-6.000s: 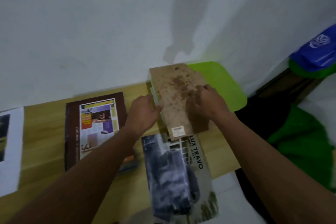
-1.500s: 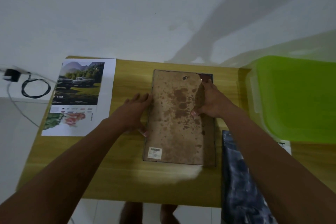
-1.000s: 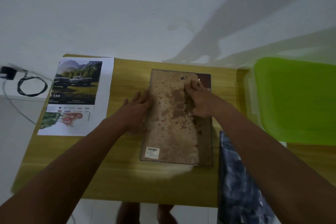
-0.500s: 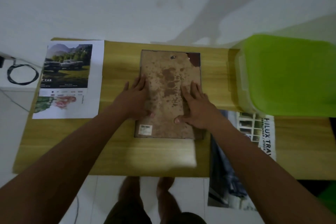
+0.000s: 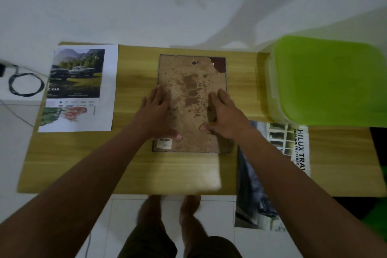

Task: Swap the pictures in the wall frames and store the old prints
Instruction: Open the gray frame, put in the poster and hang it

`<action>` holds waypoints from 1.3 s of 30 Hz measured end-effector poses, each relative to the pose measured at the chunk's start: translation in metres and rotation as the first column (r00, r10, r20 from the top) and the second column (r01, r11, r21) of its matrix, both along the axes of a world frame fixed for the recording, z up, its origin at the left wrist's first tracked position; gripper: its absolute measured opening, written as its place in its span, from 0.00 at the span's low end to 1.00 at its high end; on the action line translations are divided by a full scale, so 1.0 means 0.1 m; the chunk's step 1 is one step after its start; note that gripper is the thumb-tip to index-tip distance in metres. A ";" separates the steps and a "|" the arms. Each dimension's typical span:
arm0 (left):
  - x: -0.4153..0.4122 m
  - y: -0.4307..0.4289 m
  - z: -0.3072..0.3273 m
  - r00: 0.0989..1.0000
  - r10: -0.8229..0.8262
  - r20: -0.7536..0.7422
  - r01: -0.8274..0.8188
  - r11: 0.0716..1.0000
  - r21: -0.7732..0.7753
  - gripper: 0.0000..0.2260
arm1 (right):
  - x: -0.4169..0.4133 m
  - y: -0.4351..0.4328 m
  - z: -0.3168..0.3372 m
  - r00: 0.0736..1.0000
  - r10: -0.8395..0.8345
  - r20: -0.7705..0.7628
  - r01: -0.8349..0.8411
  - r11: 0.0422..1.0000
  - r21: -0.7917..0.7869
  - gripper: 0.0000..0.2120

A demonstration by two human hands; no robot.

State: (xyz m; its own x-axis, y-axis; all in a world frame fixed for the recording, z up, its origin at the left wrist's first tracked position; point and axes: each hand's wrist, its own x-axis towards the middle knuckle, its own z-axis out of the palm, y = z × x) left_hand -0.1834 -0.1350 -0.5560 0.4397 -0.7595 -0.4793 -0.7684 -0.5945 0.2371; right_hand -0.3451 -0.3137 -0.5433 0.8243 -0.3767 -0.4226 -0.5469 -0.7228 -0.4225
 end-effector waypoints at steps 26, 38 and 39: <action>-0.19 0.05 0.13 0.790 0.487 -0.373 -0.598 0.748 -0.288 0.41 | -0.09 0.06 0.07 0.948 -0.318 -0.023 0.319 0.943 0.092 0.60; -0.20 0.11 1.07 0.655 0.128 -0.744 -0.641 0.616 -0.459 0.45 | 0.00 0.17 0.53 0.829 -0.524 0.193 0.394 0.793 0.465 0.43; -0.22 0.09 1.16 0.732 0.114 -0.672 -0.569 0.645 -0.510 0.44 | 0.07 0.21 0.65 0.817 -0.529 0.230 0.376 0.791 0.482 0.36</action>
